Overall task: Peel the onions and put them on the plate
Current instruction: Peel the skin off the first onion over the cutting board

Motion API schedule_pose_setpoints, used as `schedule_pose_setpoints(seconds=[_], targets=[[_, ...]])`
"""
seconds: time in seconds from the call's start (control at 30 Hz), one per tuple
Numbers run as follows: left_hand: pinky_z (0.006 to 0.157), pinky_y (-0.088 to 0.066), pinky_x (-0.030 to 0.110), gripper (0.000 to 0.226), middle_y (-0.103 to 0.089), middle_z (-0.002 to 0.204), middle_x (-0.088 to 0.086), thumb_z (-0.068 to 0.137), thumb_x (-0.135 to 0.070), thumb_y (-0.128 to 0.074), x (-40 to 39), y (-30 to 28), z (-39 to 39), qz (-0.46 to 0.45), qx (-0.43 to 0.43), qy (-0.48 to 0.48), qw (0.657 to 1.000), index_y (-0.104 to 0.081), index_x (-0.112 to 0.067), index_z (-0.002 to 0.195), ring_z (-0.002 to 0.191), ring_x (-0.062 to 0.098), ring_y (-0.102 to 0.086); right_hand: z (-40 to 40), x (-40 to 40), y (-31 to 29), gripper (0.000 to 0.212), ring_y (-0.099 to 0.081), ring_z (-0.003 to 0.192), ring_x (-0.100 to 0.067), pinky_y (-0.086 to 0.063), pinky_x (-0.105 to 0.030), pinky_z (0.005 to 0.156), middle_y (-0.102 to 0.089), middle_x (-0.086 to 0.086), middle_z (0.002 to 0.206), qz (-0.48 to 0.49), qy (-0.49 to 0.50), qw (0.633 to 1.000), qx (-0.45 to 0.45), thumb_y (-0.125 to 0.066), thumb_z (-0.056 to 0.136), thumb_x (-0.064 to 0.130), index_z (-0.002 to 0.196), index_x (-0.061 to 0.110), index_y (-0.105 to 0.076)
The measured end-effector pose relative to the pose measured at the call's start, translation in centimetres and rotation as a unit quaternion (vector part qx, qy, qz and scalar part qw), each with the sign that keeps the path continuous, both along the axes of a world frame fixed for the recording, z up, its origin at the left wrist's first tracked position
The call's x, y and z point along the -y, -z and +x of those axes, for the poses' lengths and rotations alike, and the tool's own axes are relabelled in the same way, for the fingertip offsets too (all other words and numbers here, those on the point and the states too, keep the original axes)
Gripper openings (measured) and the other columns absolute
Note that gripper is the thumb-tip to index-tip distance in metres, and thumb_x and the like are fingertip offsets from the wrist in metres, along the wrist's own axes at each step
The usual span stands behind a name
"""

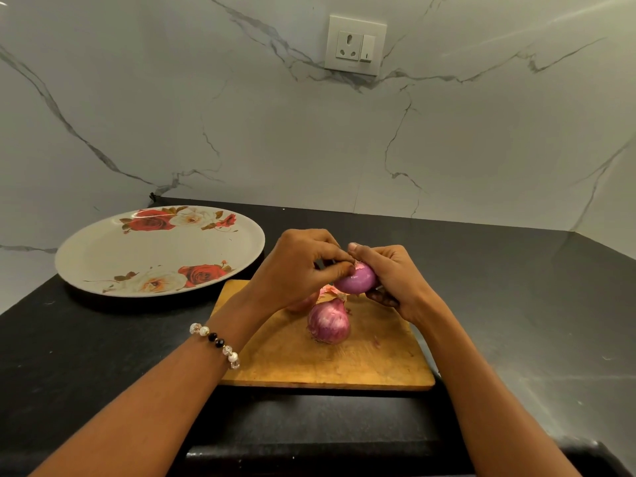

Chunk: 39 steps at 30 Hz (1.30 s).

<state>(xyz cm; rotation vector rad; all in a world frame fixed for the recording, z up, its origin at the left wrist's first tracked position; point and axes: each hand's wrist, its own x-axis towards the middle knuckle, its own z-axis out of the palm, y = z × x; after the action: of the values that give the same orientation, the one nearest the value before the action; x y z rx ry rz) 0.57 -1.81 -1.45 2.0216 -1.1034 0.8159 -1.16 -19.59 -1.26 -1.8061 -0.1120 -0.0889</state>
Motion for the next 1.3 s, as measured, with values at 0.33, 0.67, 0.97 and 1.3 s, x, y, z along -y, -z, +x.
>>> schedule_pose_setpoints(seconds=[0.33, 0.67, 0.97, 1.3], targets=[[0.069, -0.044, 0.004, 0.018, -0.070, 0.081, 0.006, 0.081, -0.020, -0.068, 0.4, 0.4, -0.2, 0.020, 0.020, -0.030, 0.999, -0.074, -0.006, 0.090, 0.074, 0.003, -0.057, 0.2, 0.0, 0.3, 0.032, -0.070, 0.070, -0.018, -0.057, -0.023, 0.060, -0.074, -0.010, 0.086, -0.023, 0.006, 1.000, 0.016, -0.061, 0.093, 0.039, 0.088, 0.010, -0.074], [0.061, -0.041, 0.005, 0.006, -0.065, 0.079, 0.009, 0.082, -0.010, -0.067, 0.4, 0.8, 0.8, -0.023, 0.001, -0.092, 0.995, -0.064, -0.004, 0.083, 0.069, 0.008, -0.054, 0.3, -0.2, 0.3, 0.031, -0.062, 0.050, -0.010, -0.046, -0.017, 0.043, -0.069, -0.009, 0.074, 0.012, 0.019, 0.999, 0.032, -0.061, 0.093, 0.039, 0.083, 0.012, -0.072], [0.069, -0.047, 0.005, 0.024, -0.065, 0.092, -0.001, 0.082, -0.027, -0.068, 0.4, 0.3, 0.2, -0.046, -0.032, -0.028, 0.998, -0.073, -0.010, 0.098, 0.079, 0.005, -0.058, 1.2, 0.6, 1.0, 0.037, -0.064, 0.058, -0.013, -0.049, -0.021, 0.049, -0.071, -0.012, 0.079, -0.030, 0.053, 0.995, 0.075, -0.061, 0.093, 0.041, 0.085, 0.007, -0.073], [0.062, -0.052, 0.021, 0.024, -0.070, 0.081, 0.009, 0.080, -0.022, -0.066, 1.0, 0.9, -0.4, 0.066, 0.022, -0.045, 0.997, -0.074, -0.004, 0.094, 0.069, 0.015, -0.065, 1.8, 0.5, 1.8, 0.034, -0.067, 0.068, -0.011, -0.050, -0.014, 0.057, -0.070, -0.001, 0.074, -0.154, 0.083, 0.971, 0.161, -0.062, 0.094, 0.040, 0.087, 0.009, -0.077]])
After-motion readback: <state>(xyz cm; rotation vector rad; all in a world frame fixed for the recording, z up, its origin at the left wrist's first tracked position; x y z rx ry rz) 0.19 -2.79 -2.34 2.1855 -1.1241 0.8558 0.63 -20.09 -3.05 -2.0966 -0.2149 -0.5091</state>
